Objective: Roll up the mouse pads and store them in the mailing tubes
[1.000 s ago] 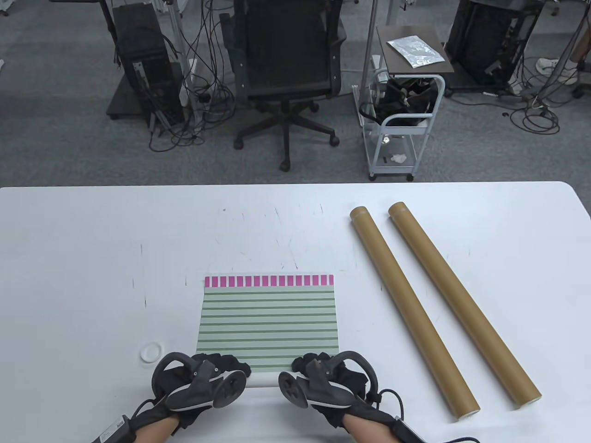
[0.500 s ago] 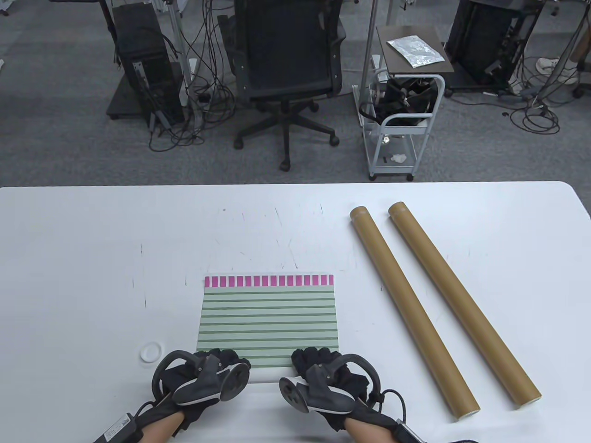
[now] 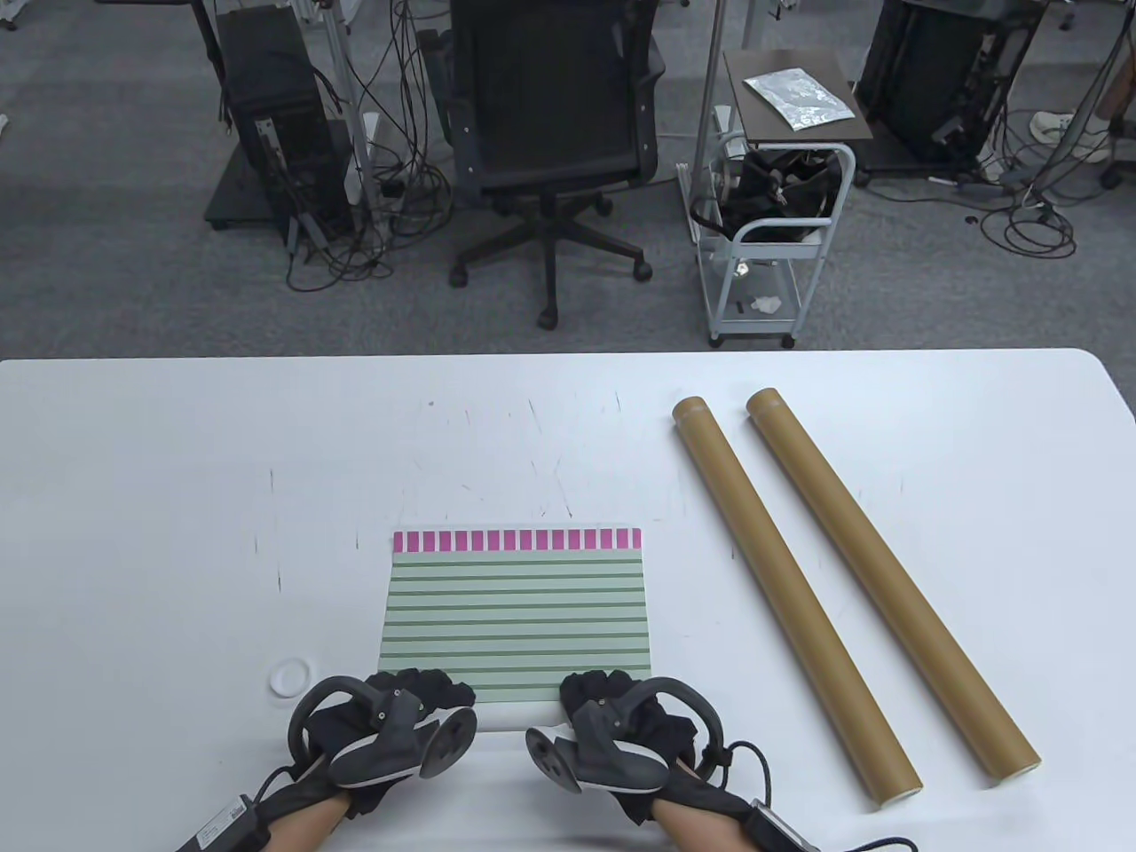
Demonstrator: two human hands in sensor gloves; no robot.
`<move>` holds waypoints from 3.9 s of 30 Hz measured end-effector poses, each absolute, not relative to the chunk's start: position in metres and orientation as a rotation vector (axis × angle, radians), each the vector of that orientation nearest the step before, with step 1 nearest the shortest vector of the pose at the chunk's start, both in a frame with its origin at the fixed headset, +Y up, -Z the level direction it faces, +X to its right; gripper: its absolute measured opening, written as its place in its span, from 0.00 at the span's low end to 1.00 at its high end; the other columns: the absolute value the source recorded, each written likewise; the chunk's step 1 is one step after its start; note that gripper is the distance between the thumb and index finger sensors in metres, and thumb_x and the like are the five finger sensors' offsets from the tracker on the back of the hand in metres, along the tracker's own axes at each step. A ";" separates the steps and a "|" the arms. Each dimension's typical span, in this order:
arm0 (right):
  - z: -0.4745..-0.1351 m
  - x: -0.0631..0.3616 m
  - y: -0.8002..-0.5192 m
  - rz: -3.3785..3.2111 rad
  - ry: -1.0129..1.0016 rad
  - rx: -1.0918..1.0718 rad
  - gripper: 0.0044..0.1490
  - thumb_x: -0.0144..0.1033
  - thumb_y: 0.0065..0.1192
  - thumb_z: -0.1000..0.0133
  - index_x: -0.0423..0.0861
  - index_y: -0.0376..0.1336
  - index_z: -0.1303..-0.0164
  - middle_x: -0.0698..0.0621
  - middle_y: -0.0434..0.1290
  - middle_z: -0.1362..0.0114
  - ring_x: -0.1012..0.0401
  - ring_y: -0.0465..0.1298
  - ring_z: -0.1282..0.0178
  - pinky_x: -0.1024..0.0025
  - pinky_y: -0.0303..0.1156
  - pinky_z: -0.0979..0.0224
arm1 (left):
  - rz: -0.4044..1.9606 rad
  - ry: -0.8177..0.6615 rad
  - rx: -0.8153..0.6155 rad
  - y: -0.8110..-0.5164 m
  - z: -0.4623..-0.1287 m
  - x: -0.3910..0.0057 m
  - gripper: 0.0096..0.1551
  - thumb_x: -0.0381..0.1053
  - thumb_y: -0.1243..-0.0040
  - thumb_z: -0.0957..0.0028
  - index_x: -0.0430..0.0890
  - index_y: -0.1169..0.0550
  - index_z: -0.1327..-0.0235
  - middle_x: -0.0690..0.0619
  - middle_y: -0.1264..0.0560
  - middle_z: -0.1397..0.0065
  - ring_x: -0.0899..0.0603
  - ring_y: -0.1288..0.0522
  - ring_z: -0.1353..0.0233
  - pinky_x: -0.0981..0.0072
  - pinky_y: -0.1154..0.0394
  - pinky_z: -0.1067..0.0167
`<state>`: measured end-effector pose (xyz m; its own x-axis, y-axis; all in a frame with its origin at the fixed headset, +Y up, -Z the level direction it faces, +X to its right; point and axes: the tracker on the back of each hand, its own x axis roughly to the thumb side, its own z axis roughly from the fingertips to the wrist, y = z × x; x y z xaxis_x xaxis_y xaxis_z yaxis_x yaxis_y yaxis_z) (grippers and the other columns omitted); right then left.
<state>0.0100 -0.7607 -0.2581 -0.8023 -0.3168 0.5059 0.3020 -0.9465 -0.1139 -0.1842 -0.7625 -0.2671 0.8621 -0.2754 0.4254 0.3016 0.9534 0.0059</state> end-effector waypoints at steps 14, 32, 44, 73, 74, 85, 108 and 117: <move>-0.259 0.016 -0.751 -2.792 0.049 -0.773 0.28 0.41 0.64 0.50 0.51 0.68 0.38 0.51 0.77 0.37 0.55 0.80 0.45 0.68 0.79 0.45 | -0.281 -0.451 -0.135 -0.762 -0.268 -0.180 0.26 0.57 0.48 0.57 0.65 0.25 0.42 0.63 0.20 0.38 0.53 0.18 0.39 0.70 0.19 0.42; -0.261 0.016 -0.757 -2.747 -0.069 -0.798 0.32 0.42 0.57 0.49 0.49 0.66 0.33 0.49 0.75 0.33 0.52 0.78 0.41 0.65 0.76 0.40 | -0.328 -0.474 -0.101 -0.756 -0.261 -0.178 0.26 0.60 0.45 0.59 0.65 0.24 0.45 0.65 0.18 0.42 0.56 0.16 0.43 0.72 0.18 0.44; -0.252 0.012 -0.753 -2.664 0.027 -0.812 0.29 0.44 0.59 0.50 0.50 0.70 0.39 0.50 0.79 0.40 0.56 0.81 0.48 0.68 0.78 0.46 | -0.244 -0.472 -0.155 -0.757 -0.265 -0.184 0.24 0.58 0.47 0.58 0.67 0.23 0.47 0.66 0.18 0.41 0.55 0.16 0.43 0.74 0.18 0.47; -0.266 0.023 -0.755 -2.814 -0.044 -0.737 0.28 0.40 0.57 0.49 0.51 0.69 0.38 0.51 0.78 0.38 0.54 0.80 0.45 0.65 0.77 0.42 | -0.290 -0.453 -0.114 -0.755 -0.265 -0.182 0.24 0.61 0.47 0.57 0.66 0.22 0.46 0.65 0.17 0.41 0.55 0.15 0.42 0.74 0.17 0.47; -0.266 0.023 -0.756 -2.820 -0.046 -0.731 0.28 0.40 0.56 0.49 0.51 0.69 0.38 0.51 0.78 0.38 0.54 0.80 0.45 0.65 0.77 0.42 | -0.296 -0.456 -0.101 -0.755 -0.264 -0.182 0.25 0.61 0.47 0.57 0.67 0.23 0.45 0.65 0.18 0.40 0.55 0.15 0.42 0.74 0.17 0.47; -0.268 0.025 -0.754 -2.835 -0.068 -0.735 0.29 0.40 0.56 0.48 0.51 0.68 0.36 0.51 0.77 0.37 0.54 0.79 0.43 0.64 0.77 0.41 | -0.184 -0.470 -0.066 -0.755 -0.263 -0.182 0.26 0.62 0.39 0.60 0.69 0.25 0.46 0.68 0.20 0.39 0.57 0.17 0.39 0.71 0.19 0.40; -0.260 0.025 -0.751 -2.791 -0.110 -0.770 0.31 0.38 0.54 0.48 0.49 0.67 0.32 0.49 0.76 0.32 0.52 0.79 0.39 0.60 0.76 0.38 | -0.168 -0.515 -0.077 -0.755 -0.264 -0.192 0.28 0.64 0.37 0.66 0.69 0.24 0.47 0.69 0.19 0.41 0.58 0.17 0.42 0.72 0.18 0.41; -0.262 0.024 -0.752 -2.744 -0.135 -0.740 0.34 0.39 0.57 0.49 0.49 0.64 0.29 0.48 0.74 0.30 0.51 0.77 0.36 0.56 0.75 0.35 | -0.130 -0.467 -0.163 -0.757 -0.272 -0.194 0.26 0.61 0.43 0.59 0.67 0.24 0.44 0.66 0.19 0.39 0.56 0.17 0.39 0.70 0.18 0.40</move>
<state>0.0242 -0.7523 -0.2617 -0.8241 -0.2570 0.5048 0.3055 -0.9521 0.0139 -0.1941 -0.7573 -0.2725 0.8852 -0.0869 0.4570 0.1615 0.9787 -0.1268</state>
